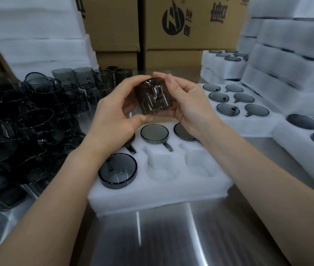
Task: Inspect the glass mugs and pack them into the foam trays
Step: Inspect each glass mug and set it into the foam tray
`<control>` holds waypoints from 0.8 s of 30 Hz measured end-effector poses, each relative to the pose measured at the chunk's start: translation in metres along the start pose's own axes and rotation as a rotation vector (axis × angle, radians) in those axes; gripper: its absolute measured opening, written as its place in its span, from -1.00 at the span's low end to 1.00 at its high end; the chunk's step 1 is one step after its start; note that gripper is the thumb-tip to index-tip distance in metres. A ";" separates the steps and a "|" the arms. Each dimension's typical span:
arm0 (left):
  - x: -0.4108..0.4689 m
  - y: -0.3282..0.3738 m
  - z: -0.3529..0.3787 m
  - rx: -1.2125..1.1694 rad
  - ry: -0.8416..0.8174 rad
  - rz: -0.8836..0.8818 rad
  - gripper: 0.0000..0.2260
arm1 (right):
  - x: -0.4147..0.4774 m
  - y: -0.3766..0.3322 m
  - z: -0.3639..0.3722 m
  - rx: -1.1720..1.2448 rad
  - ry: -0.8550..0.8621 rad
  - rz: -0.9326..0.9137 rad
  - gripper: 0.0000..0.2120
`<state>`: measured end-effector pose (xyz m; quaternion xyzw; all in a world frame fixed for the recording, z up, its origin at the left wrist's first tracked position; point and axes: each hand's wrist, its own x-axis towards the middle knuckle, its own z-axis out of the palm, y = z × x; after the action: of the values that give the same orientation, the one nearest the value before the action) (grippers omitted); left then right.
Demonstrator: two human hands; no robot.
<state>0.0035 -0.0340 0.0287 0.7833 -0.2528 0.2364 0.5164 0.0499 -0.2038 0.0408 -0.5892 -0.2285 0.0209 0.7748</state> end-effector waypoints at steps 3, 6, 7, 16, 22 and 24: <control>0.000 0.000 0.000 -0.022 -0.018 -0.003 -0.36 | 0.000 0.000 0.000 -0.051 0.023 0.021 -0.77; 0.001 0.001 0.001 -0.072 0.044 -0.018 -0.38 | -0.001 -0.001 0.002 -0.015 0.014 0.049 -0.70; 0.001 0.001 0.001 -0.086 0.086 -0.019 -0.40 | -0.002 -0.002 0.003 0.015 -0.006 0.039 -0.68; 0.001 0.003 0.000 0.102 0.254 0.071 -0.37 | -0.002 -0.001 0.015 0.085 -0.146 0.232 -0.56; 0.000 0.002 0.000 0.126 0.185 0.037 -0.36 | -0.004 -0.006 0.011 0.080 -0.101 0.165 -0.66; 0.000 0.003 0.000 0.122 0.180 0.006 -0.39 | -0.005 -0.007 0.012 0.028 -0.100 0.137 -0.60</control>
<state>0.0016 -0.0351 0.0309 0.7881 -0.1929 0.3224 0.4877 0.0390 -0.1964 0.0484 -0.5906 -0.2258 0.1064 0.7674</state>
